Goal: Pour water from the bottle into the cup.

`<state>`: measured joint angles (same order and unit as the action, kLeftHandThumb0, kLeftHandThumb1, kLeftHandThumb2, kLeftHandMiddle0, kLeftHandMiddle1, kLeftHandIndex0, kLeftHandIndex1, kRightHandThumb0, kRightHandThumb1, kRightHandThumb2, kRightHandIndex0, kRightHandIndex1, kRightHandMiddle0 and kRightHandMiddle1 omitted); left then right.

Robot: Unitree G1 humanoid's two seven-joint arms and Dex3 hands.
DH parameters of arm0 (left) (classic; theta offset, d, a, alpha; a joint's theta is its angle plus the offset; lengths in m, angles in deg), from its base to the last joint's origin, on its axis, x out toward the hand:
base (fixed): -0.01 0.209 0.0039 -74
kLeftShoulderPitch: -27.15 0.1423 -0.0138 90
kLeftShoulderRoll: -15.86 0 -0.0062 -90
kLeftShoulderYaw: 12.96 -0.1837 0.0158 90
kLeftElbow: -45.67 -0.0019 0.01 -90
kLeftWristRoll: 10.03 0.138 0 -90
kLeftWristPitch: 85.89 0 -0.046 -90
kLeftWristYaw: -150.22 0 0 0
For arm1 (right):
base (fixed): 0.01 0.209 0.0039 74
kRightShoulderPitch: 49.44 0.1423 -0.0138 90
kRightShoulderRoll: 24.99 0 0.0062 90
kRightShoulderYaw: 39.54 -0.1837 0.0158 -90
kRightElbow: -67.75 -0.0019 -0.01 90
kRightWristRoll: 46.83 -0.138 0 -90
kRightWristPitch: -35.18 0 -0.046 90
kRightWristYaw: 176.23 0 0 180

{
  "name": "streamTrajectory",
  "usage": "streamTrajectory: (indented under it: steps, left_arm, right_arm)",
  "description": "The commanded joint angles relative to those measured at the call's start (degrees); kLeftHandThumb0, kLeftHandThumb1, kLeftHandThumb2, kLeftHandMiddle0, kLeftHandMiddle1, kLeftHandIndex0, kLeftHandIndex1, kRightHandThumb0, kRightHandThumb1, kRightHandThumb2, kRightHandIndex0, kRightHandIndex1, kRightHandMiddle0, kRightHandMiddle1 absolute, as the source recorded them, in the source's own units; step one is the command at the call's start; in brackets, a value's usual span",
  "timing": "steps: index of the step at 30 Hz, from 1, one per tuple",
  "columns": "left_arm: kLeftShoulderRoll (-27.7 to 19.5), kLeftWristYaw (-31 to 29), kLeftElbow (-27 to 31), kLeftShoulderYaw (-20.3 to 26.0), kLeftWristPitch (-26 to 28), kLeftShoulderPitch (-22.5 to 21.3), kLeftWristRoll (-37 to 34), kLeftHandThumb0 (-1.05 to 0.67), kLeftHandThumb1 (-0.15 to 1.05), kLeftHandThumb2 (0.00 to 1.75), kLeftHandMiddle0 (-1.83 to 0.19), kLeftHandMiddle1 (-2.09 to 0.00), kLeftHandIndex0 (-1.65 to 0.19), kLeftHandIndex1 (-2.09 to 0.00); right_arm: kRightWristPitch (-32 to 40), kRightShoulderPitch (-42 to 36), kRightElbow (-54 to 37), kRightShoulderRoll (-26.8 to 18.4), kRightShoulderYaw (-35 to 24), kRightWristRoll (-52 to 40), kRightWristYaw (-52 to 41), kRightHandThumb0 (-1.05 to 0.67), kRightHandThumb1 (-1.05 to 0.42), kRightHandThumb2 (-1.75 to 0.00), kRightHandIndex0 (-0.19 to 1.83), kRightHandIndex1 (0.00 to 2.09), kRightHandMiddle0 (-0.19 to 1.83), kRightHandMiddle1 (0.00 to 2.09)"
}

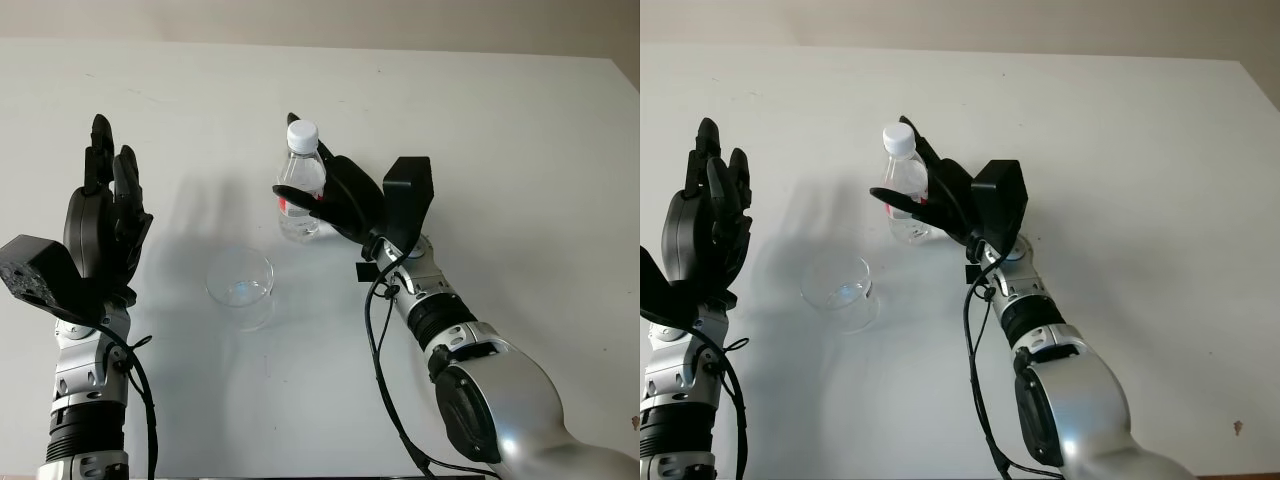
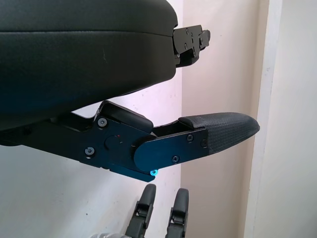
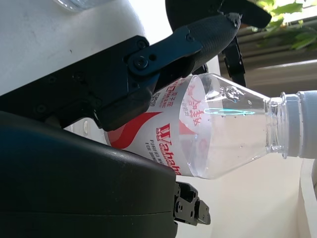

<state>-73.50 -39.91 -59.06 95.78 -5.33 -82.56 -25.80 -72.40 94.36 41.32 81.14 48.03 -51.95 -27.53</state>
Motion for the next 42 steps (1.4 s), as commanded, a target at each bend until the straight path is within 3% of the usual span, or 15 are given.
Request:
streamTrajectory:
  steps: [1, 4, 7, 8, 9, 11, 12, 14, 16, 18, 21, 24, 30, 35, 42]
  left_arm:
    - [0.2, 0.1, -0.2, 0.1, -0.8, 0.0, 0.0, -0.82, 1.05, 0.65, 0.11, -0.05, 0.13, -0.07]
    - [0.2, -0.2, -0.5, 0.1, -1.0, -0.1, -0.2, -0.82, 1.05, 0.64, 0.11, -0.05, 0.13, -0.06]
    - [0.2, -0.2, -0.8, 0.0, -1.3, -0.1, 0.0, -0.82, 1.05, 0.64, 0.11, -0.05, 0.13, -0.06]
    - [0.2, -0.2, -0.8, 0.1, -1.3, -0.1, 0.0, -0.82, 1.05, 0.64, 0.11, -0.05, 0.13, -0.06]
    - [0.3, 0.0, -0.9, 0.1, -1.3, -0.2, 0.0, -0.82, 1.05, 0.63, 0.11, -0.06, 0.12, -0.07]
    - [0.2, 0.1, -1.0, 0.1, -1.2, -0.3, 0.1, -0.82, 1.05, 0.63, 0.10, -0.06, 0.12, -0.07]
    - [0.2, 0.3, -1.0, 0.0, -1.3, -0.3, 0.2, -0.82, 1.05, 0.64, 0.10, -0.06, 0.12, -0.07]
    - [0.1, 0.5, -0.8, 0.0, -1.4, -0.3, 0.5, -0.82, 1.05, 0.64, 0.11, -0.05, 0.13, -0.06]
    - [0.1, 0.8, -0.8, -0.1, -1.5, -0.4, 0.7, -0.83, 1.05, 0.64, 0.10, -0.06, 0.13, -0.06]
    - [0.2, 0.9, -0.8, -0.1, -1.5, -0.5, 0.7, -0.83, 1.05, 0.64, 0.11, -0.05, 0.14, -0.06]
    - [0.2, 1.2, -0.6, -0.1, -1.4, -0.4, 0.7, -0.83, 1.05, 0.64, 0.11, -0.05, 0.15, -0.05]
    - [0.3, 1.1, -0.7, -0.2, -1.6, -0.5, 0.6, -0.82, 1.05, 0.64, 0.11, -0.05, 0.15, -0.05]
    - [0.2, 0.9, -1.2, -0.3, -2.2, -0.5, 0.7, -0.82, 1.05, 0.63, 0.12, -0.05, 0.16, -0.05]
    - [0.1, 0.8, -1.1, -0.1, -2.1, -0.4, 0.5, -0.82, 1.05, 0.62, 0.11, -0.05, 0.15, -0.05]
    - [0.1, 1.0, -0.8, -0.2, -1.7, -0.1, 0.6, -0.82, 1.05, 0.62, 0.11, -0.06, 0.14, -0.06]
  right_arm:
    - [0.2, 1.4, 0.5, 0.1, 0.1, 0.1, -1.1, -0.85, -0.90, -0.05, -0.19, 0.00, -0.19, 0.00]
    - [0.1, 1.7, 0.9, 0.0, -0.1, 0.1, -2.1, -0.82, -0.89, -0.04, -0.19, 0.00, -0.19, 0.00]
    - [0.2, 2.1, 1.1, -0.2, 0.0, 0.2, -3.0, -0.72, -0.86, -0.04, -0.11, 0.04, 0.02, 0.12]
    - [0.0, 2.2, 1.0, -0.2, 0.1, 0.5, -2.9, -0.58, -0.83, -0.04, 0.05, 0.16, 0.08, 0.51]
    - [-0.3, 2.3, 1.1, -0.3, 0.3, 0.9, -2.8, -0.50, -0.81, -0.05, 0.13, 0.32, -0.03, 1.01]
    - [-1.7, 2.5, 1.4, -0.2, 0.7, 1.6, -2.6, -0.32, -0.81, -0.05, 0.09, 1.03, -0.04, 1.63]
    - [-2.6, 2.6, 1.6, -0.2, 0.7, 1.8, -2.5, -0.25, -0.83, -0.06, 0.06, 1.45, 0.03, 1.86]
    - [-4.1, 2.8, 2.0, -0.3, 1.1, 2.8, -1.9, -0.23, -0.86, -0.06, 0.17, 1.88, 0.20, 2.03]
    - [-4.9, 3.1, 2.3, -0.6, 1.7, 4.0, -1.0, -0.26, -0.89, -0.07, 0.34, 2.05, 0.36, 2.08]
    - [-5.7, 3.2, 2.4, -1.0, 2.5, 5.5, 0.2, -0.28, -0.95, -0.06, 0.84, 2.08, 0.71, 2.09]
    - [-6.8, 3.1, 2.5, -1.8, 3.3, 7.1, 1.5, -0.28, -1.02, -0.06, 1.23, 2.09, 1.15, 2.09]
    - [-8.6, 3.0, 2.7, -2.5, 3.9, 8.3, 2.2, -0.33, -1.04, -0.06, 1.33, 2.09, 1.38, 2.09]
    - [-12.5, 2.2, 2.5, -3.1, 5.5, 11.2, 6.7, -0.40, -1.05, -0.06, 1.25, 2.09, 1.39, 2.09]
    - [-14.0, 2.3, 2.4, -3.3, 5.9, 12.9, 12.7, -0.19, -1.05, -0.20, 1.18, 2.09, 1.29, 2.09]
    - [-19.4, 4.9, 1.0, -6.8, 7.7, 18.0, 23.3, -0.11, -1.05, -0.24, 1.11, 2.09, 1.09, 2.09]
